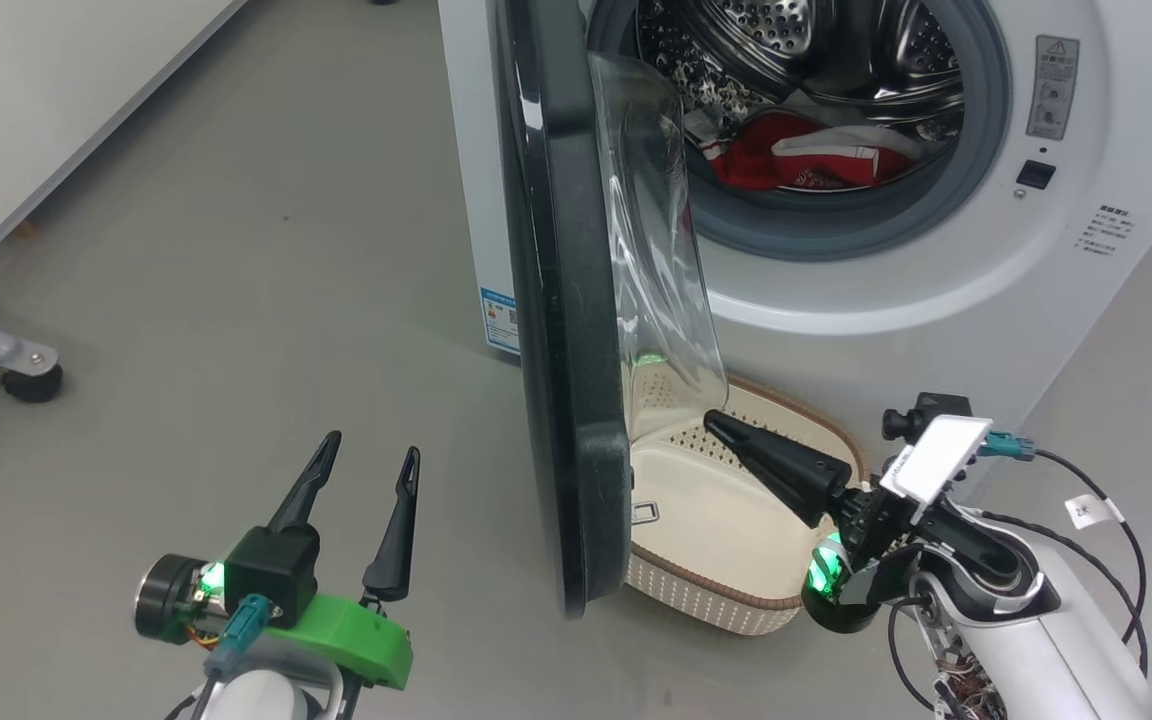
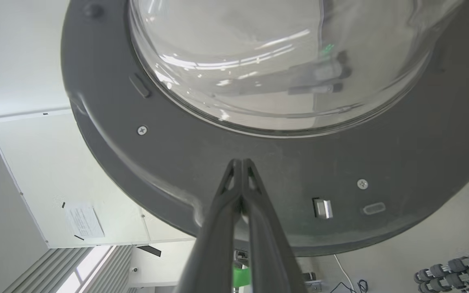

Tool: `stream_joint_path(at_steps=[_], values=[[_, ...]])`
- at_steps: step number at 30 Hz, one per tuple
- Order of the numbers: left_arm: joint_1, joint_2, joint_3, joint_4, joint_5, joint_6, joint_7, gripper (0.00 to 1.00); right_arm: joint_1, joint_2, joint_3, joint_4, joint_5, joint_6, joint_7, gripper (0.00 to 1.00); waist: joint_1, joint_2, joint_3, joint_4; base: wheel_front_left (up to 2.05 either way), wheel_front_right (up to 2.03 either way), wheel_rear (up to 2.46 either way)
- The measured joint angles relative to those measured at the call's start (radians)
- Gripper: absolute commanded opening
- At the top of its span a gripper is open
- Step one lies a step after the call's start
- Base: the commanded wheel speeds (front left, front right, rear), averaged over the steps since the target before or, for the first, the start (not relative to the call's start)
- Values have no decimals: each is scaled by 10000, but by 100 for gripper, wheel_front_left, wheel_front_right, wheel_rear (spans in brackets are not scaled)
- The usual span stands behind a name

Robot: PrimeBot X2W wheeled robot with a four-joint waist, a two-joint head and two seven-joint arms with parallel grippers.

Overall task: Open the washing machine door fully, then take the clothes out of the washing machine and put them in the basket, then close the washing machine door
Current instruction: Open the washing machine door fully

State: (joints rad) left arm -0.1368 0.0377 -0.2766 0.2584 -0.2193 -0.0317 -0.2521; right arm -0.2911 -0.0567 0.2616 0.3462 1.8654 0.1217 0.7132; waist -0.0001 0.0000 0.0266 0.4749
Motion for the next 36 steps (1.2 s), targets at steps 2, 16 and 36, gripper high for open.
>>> stream_joint_path(at_steps=[2,16,36], values=[[55,-2,59,-12,4,4,0,100,152,0,-282,-190,2,0,-222,0,0,0,-24,-81,0,0,0],[323,2,313,-27,10,15,0,100,1628,-159,-1406,-1014,-763,0,-1894,100,0,0,-149,-721,0,0,0],[332,2,535,-54,12,15,0,100,2522,-2403,-2098,-1304,-9440,-441,-8962,100,0,0,19,-1240,0,0,0]])
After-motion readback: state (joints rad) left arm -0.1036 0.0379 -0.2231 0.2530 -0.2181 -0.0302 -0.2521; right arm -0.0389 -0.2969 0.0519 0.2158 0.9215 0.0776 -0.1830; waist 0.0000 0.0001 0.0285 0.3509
